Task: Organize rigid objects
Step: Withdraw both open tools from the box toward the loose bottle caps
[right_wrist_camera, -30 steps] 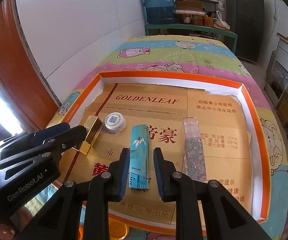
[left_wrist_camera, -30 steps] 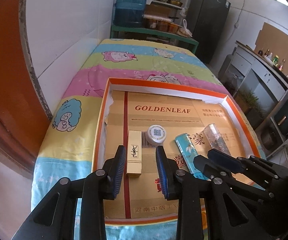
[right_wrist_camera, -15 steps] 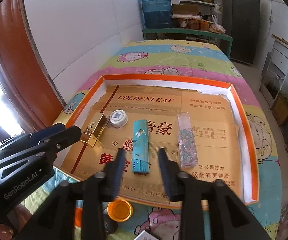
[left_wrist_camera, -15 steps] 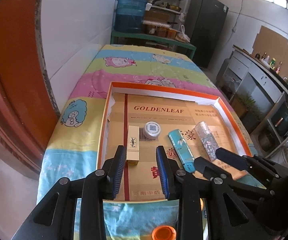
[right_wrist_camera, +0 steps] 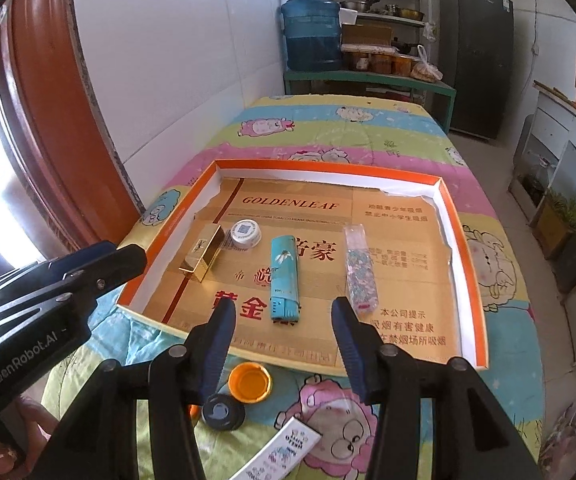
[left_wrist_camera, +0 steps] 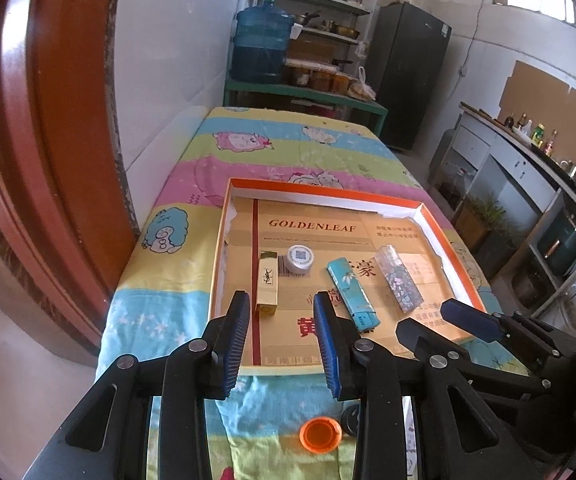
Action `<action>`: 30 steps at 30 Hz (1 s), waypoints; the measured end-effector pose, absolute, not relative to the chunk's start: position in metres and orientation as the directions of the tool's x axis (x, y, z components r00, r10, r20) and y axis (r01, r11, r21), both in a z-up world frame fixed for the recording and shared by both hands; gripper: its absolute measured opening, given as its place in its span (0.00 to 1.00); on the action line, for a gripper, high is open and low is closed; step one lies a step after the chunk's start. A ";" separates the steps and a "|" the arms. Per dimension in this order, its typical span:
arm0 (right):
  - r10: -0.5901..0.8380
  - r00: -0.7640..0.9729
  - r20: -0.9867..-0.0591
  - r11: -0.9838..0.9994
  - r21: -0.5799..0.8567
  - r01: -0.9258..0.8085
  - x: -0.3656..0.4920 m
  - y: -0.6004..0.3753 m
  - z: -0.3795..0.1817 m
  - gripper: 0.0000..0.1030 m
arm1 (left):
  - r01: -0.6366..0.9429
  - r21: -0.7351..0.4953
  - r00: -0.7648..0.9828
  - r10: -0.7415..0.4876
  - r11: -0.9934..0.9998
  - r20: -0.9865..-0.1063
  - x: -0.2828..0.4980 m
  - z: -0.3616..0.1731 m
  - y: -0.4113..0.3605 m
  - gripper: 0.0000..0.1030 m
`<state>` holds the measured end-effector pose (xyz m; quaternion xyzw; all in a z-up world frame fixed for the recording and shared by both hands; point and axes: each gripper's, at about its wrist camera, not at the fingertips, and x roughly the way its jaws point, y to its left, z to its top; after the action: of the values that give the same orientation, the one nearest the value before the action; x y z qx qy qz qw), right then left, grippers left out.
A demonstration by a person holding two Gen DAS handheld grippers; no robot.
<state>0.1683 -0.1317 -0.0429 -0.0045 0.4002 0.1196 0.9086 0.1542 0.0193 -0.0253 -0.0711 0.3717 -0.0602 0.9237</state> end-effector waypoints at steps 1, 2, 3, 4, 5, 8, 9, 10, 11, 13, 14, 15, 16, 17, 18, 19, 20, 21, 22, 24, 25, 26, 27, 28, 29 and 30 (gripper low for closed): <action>0.213 0.653 -0.727 0.972 0.086 -0.220 0.166 -0.132 -0.042 0.48 | 0.059 -0.175 0.718 -0.163 0.983 -0.677 0.151 -0.024 0.019 0.33; 0.211 0.654 -0.727 0.972 0.085 -0.219 0.164 -0.132 -0.041 0.48 | 0.060 -0.172 0.718 -0.163 0.983 -0.677 0.149 -0.023 0.019 0.33; 0.211 0.655 -0.726 0.972 0.085 -0.219 0.162 -0.133 -0.040 0.48 | 0.060 -0.169 0.718 -0.160 0.984 -0.677 0.146 -0.022 0.019 0.33; 0.211 0.656 -0.725 0.972 0.085 -0.218 0.160 -0.133 -0.039 0.48 | 0.060 -0.168 0.720 -0.159 0.984 -0.676 0.143 -0.021 0.019 0.33; 0.211 0.656 -0.724 0.972 0.085 -0.218 0.157 -0.133 -0.038 0.48 | 0.060 -0.169 0.721 -0.160 0.984 -0.675 0.143 -0.020 0.019 0.33; 0.208 0.662 -0.720 0.972 0.080 -0.219 0.150 -0.133 -0.035 0.48 | 0.060 -0.168 0.726 -0.158 0.984 -0.669 0.135 -0.017 0.020 0.33; 0.208 0.664 -0.719 0.972 0.079 -0.219 0.148 -0.134 -0.034 0.48 | 0.060 -0.168 0.727 -0.158 0.984 -0.668 0.133 -0.016 0.020 0.33; 0.206 0.666 -0.717 0.973 0.076 -0.219 0.145 -0.134 -0.032 0.48 | 0.060 -0.168 0.729 -0.158 0.984 -0.666 0.129 -0.015 0.021 0.33; 0.205 0.668 -0.715 0.973 0.074 -0.219 0.143 -0.134 -0.031 0.48 | 0.060 -0.167 0.730 -0.158 0.984 -0.665 0.127 -0.014 0.020 0.33; 0.203 0.674 -0.711 0.973 0.071 -0.218 0.137 -0.135 -0.029 0.48 | 0.061 -0.167 0.732 -0.158 0.984 -0.663 0.122 -0.013 0.020 0.33; 0.202 0.676 -0.709 0.974 0.070 -0.217 0.135 -0.136 -0.028 0.48 | 0.062 -0.167 0.732 -0.158 0.984 -0.663 0.120 -0.012 0.020 0.33; 0.201 0.677 -0.708 0.974 0.070 -0.216 0.133 -0.136 -0.027 0.48 | 0.064 -0.167 0.732 -0.160 0.984 -0.662 0.118 -0.012 0.020 0.33; 0.199 0.678 -0.707 0.974 0.068 -0.215 0.130 -0.136 -0.026 0.48 | 0.066 -0.167 0.733 -0.161 0.984 -0.661 0.115 -0.011 0.020 0.33; 0.198 0.679 -0.707 0.975 0.068 -0.214 0.128 -0.136 -0.026 0.48 | 0.067 -0.165 0.734 -0.161 0.984 -0.659 0.112 -0.010 0.020 0.33; 0.197 0.680 -0.706 0.975 0.067 -0.212 0.126 -0.137 -0.025 0.48 | 0.069 -0.165 0.736 -0.162 0.984 -0.658 0.110 -0.010 0.020 0.33; 0.195 0.682 -0.705 0.975 0.066 -0.210 0.123 -0.138 -0.025 0.48 | 0.071 -0.166 0.737 -0.164 0.984 -0.656 0.106 -0.010 0.020 0.33; 0.194 0.683 -0.705 0.976 0.066 -0.209 0.121 -0.139 -0.024 0.48 | 0.072 -0.167 0.737 -0.166 0.983 -0.655 0.104 -0.010 0.020 0.33; 0.192 0.683 -0.704 0.976 0.065 -0.208 0.118 -0.139 -0.024 0.48 | 0.074 -0.169 0.738 -0.168 0.983 -0.654 0.101 -0.010 0.021 0.33; 0.191 0.685 -0.704 0.976 0.064 -0.206 0.115 -0.140 -0.024 0.48 | 0.075 -0.169 0.738 -0.169 0.983 -0.654 0.099 -0.010 0.021 0.33; 0.190 0.687 -0.701 0.977 0.064 -0.205 0.108 -0.142 -0.024 0.48 | 0.079 -0.170 0.737 -0.172 0.982 -0.654 0.093 -0.011 0.021 0.33; 0.191 0.688 -0.700 0.977 0.065 -0.204 0.104 -0.144 -0.024 0.48 | 0.080 -0.171 0.736 -0.174 0.982 -0.654 0.091 -0.011 0.021 0.33; 0.192 0.688 -0.700 0.976 0.067 -0.205 0.100 -0.145 -0.025 0.48 | 0.082 -0.173 0.736 -0.177 0.982 -0.654 0.087 -0.012 0.021 0.33; 0.194 0.686 -0.701 0.976 0.068 -0.207 0.096 -0.145 -0.026 0.48 | 0.084 -0.174 0.735 -0.178 0.981 -0.654 0.083 -0.013 0.021 0.33; 0.197 0.683 -0.703 0.975 0.069 -0.210 0.090 -0.146 -0.027 0.48 | 0.086 -0.176 0.735 -0.182 0.981 -0.654 0.078 -0.014 0.020 0.33; 0.197 0.682 -0.705 0.975 0.068 -0.212 0.087 -0.147 -0.028 0.48 | 0.089 -0.177 0.734 -0.184 0.980 -0.654 0.075 -0.015 0.020 0.33; 0.198 0.680 -0.706 0.975 0.068 -0.213 0.082 -0.147 -0.030 0.48 | 0.092 -0.178 0.732 -0.188 0.980 -0.655 0.070 -0.016 0.019 0.33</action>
<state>0.0822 -0.1473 -0.0297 -0.0099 0.3837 0.1122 0.9166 0.0701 0.0188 -0.0161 -0.0668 0.3583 -0.0756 0.9281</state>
